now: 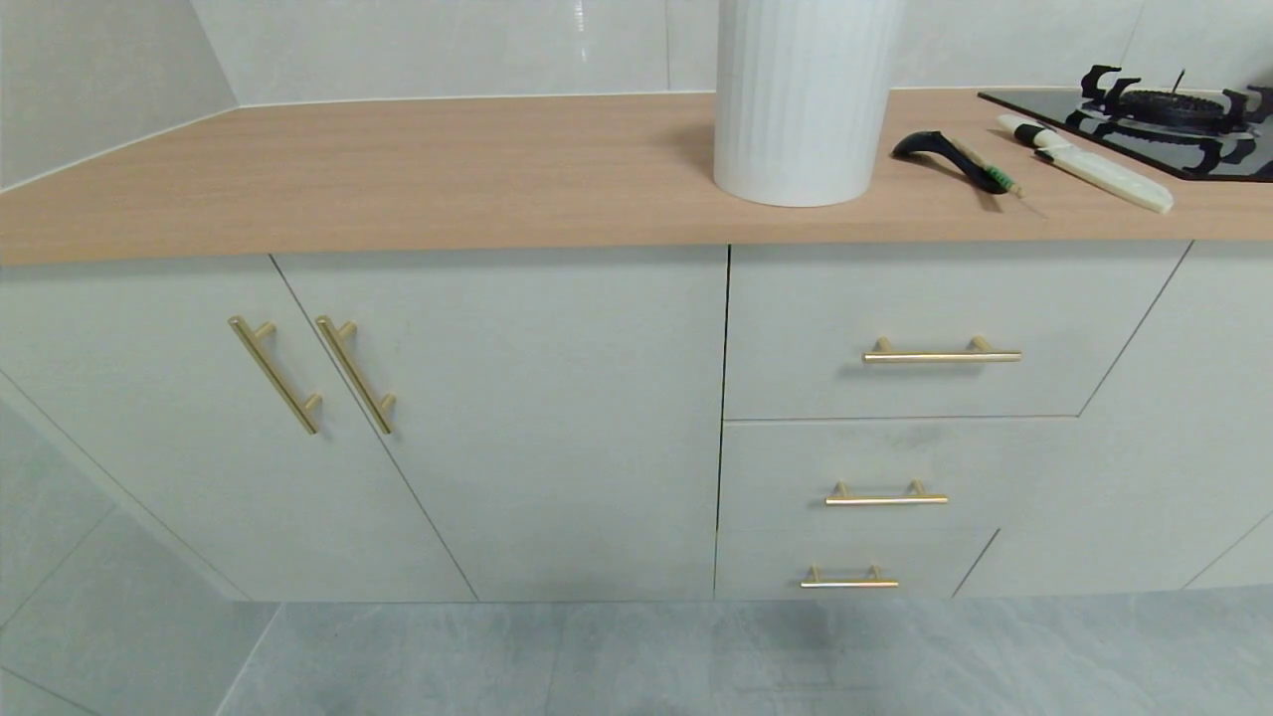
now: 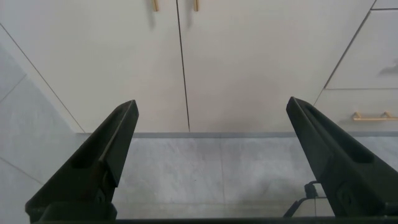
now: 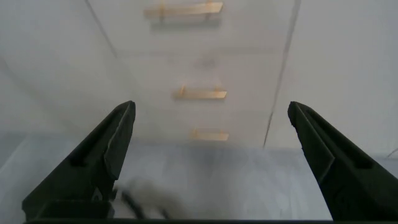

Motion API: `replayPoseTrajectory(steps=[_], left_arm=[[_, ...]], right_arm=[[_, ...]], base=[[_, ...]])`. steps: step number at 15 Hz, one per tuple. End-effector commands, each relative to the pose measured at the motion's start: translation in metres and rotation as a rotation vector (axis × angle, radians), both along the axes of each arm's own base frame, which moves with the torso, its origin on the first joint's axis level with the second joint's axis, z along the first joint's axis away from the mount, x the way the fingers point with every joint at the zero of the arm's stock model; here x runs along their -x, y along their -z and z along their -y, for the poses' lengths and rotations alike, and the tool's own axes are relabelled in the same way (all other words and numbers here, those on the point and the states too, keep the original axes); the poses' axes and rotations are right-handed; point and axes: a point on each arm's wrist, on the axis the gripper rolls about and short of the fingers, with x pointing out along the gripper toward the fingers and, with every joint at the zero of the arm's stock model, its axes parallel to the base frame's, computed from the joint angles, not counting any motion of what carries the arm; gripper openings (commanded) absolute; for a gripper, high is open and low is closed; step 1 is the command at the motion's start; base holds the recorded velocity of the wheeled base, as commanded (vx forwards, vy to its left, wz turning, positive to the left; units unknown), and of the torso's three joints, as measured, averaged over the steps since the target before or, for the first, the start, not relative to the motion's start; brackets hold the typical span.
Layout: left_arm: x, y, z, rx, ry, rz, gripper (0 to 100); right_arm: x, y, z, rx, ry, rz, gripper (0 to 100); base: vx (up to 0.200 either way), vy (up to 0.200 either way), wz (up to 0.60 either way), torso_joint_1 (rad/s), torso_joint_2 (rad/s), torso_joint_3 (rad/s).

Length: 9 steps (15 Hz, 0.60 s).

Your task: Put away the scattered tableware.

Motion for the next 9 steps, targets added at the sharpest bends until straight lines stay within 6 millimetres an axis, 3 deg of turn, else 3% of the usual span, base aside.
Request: replayPoseTrajectory(steps=[1, 7, 9], left_arm=[[0.000, 0.000, 0.000, 0.000, -0.001, 0.000, 100], [0.000, 0.000, 0.000, 0.000, -0.001, 0.000, 100], [0.000, 0.000, 0.000, 0.000, -0.001, 0.000, 100]], right_arm=[[-0.089, 0.013, -0.017, 0.030, -0.121, -0.398, 100], [-0.170, 0.036, -0.030, 0.059, -0.130, -0.456, 100], [-0.211, 0.058, -0.037, 0.064, -0.125, -0.468, 100]], base=[[0.000, 0.000, 0.00, 0.000, 0.00, 0.000], [0.000, 0.000, 0.00, 0.000, 0.00, 0.000], [0.000, 0.000, 0.00, 0.000, 0.00, 0.000]])
